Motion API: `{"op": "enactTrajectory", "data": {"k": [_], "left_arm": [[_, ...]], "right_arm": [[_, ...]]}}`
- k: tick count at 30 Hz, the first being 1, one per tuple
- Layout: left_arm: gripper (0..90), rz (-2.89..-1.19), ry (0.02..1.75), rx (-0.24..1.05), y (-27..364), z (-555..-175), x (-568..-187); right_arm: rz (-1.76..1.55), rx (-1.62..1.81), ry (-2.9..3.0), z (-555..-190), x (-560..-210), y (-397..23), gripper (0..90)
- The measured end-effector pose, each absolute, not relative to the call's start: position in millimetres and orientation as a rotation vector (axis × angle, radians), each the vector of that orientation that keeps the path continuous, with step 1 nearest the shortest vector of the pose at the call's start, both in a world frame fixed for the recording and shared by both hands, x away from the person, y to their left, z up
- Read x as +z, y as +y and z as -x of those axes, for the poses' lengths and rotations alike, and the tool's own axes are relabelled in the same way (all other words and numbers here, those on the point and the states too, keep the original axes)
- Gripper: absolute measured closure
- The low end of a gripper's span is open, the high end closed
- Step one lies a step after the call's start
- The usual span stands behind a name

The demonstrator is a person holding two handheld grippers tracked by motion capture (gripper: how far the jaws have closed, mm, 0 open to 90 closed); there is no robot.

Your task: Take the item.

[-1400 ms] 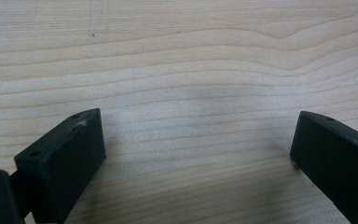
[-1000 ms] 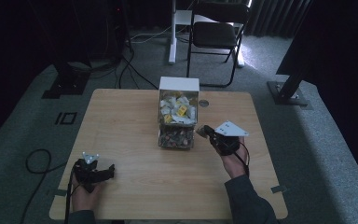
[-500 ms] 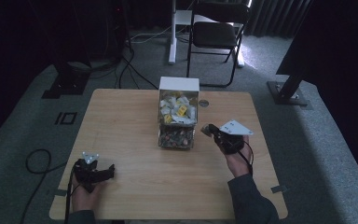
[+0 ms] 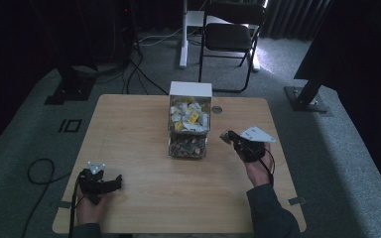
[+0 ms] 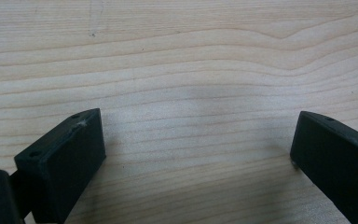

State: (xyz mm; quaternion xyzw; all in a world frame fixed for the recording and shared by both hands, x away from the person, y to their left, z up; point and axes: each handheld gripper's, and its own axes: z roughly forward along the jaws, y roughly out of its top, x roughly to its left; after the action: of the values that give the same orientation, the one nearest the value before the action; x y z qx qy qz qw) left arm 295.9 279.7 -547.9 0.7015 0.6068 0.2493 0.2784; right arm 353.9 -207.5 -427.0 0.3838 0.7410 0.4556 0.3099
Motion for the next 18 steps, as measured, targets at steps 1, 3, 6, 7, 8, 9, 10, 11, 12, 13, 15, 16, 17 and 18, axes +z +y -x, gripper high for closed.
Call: {"op": "enactTrajectory", "data": {"k": [1, 3, 6, 7, 8, 9, 10, 11, 12, 13, 15, 16, 17, 18], "left_arm": [[3.5, -1.879, 1.629, 0.670, 279.5, -295.9, -548.0], [3.5, -1.878, 1.630, 0.669, 279.4, -295.9, -548.0], [3.5, -1.880, 1.630, 0.668, 279.5, -295.8, -548.0], [3.5, -1.880, 1.630, 0.668, 279.5, -295.8, -548.0], [3.5, -1.884, 1.629, 0.667, 279.7, -295.8, -547.9], [3.5, -1.881, 1.630, 0.668, 279.6, -295.8, -548.0], [3.5, -1.881, 1.630, 0.668, 279.6, -295.8, -548.0], [3.5, -1.881, 1.630, 0.668, 279.5, -295.8, -548.0], [3.5, -1.881, 1.630, 0.668, 279.6, -295.8, -548.0], [3.5, -1.881, 1.630, 0.668, 279.6, -295.9, -548.0], [3.5, -1.880, 1.630, 0.668, 279.5, -295.8, -548.0], [3.5, -1.881, 1.630, 0.668, 279.6, -295.8, -548.0], [3.5, -1.881, 1.630, 0.668, 279.6, -295.8, -548.0], [3.5, -1.881, 1.630, 0.668, 279.6, -295.9, -548.0]], "right_arm": [[-1.018, 1.202, 1.955, -354.3, -426.9, -208.4, 90.0], [-1.026, 1.197, 1.950, -355.0, -426.6, -210.5, 90.0], [-1.033, 1.188, 1.944, -356.5, -426.1, -214.9, 90.0], [-1.034, 1.188, 1.943, -356.9, -426.3, -215.8, 90.0], [-1.039, 1.185, 1.941, -357.4, -426.6, -217.0, 90.0], [-1.042, 1.181, 1.940, -358.1, -427.0, -218.4, 90.0], [-1.042, 1.181, 1.940, -358.1, -427.0, -218.4, 90.0], [-1.045, 1.176, 1.938, -358.8, -427.4, -219.9, 90.0], [-1.054, 1.172, 1.935, -359.8, -427.9, -222.3, 90.0], [-1.055, 1.169, 1.933, -360.4, -428.1, -223.8, 90.0], [-1.062, 1.163, 1.927, -361.3, -428.3, -226.3, 90.0], [-1.063, 1.160, 1.925, -361.8, -428.4, -227.5, 90.0], [-1.063, 1.160, 1.925, -361.8, -428.4, -227.5, 90.0], [-1.072, 1.152, 1.920, -363.1, -428.7, -230.6, 90.0]]}}
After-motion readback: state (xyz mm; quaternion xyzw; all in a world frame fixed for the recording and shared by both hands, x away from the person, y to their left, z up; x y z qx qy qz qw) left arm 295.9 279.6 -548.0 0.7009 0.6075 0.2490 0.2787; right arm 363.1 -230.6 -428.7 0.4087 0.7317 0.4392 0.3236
